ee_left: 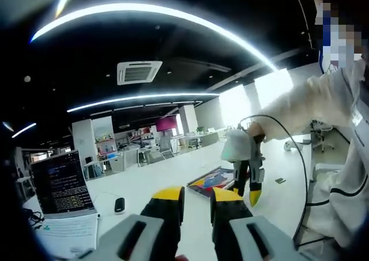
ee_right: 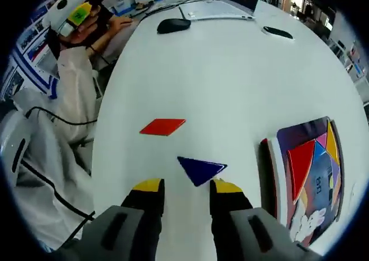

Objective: Pick up the tangram pieces one by one and place each piece onto its matching region on the pattern sheet, fitting the shapes together until the outline on the sheet is completely filled by the tangram pieces

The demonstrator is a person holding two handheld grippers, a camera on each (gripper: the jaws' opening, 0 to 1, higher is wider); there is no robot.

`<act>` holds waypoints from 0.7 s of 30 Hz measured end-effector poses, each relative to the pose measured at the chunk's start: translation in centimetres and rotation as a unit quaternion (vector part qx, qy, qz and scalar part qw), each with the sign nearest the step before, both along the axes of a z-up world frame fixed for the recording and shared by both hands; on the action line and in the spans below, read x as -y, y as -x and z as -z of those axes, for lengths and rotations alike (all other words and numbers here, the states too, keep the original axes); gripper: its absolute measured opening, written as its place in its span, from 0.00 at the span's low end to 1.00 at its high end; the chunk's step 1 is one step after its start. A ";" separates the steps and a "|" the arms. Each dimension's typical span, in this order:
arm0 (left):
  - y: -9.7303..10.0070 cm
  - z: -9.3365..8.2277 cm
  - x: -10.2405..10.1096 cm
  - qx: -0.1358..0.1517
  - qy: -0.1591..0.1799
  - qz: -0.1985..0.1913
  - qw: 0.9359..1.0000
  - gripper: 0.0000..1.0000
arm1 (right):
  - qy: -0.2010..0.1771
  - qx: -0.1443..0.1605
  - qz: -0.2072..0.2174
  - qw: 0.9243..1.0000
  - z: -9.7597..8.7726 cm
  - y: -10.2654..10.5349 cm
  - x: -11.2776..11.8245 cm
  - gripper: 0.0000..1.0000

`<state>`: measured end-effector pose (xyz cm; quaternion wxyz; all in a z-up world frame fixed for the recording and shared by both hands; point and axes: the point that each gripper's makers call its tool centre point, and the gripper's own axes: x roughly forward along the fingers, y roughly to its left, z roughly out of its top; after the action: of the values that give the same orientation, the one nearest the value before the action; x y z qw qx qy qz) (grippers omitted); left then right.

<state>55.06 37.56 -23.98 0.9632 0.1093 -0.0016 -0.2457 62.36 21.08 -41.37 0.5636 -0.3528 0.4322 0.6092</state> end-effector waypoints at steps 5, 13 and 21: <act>-0.1 0.1 -0.2 -0.002 -0.001 -0.002 1.000 0.20 | 0.004 0.008 -0.016 1.000 0.0 -0.1 -1.1 0.32; 0.2 -0.2 -0.1 0.002 0.000 -0.002 1.000 0.20 | 0.021 0.007 0.147 0.989 0.2 -1.8 -2.8 0.21; 0.3 -0.4 -0.4 0.007 0.003 -0.004 1.000 0.20 | 0.075 0.074 0.106 0.989 0.6 -2.0 -0.2 0.26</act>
<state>54.72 37.97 -23.54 0.9645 0.1085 -0.0088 -0.2408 64.32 21.33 -41.96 0.6271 -0.3902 0.4690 0.4843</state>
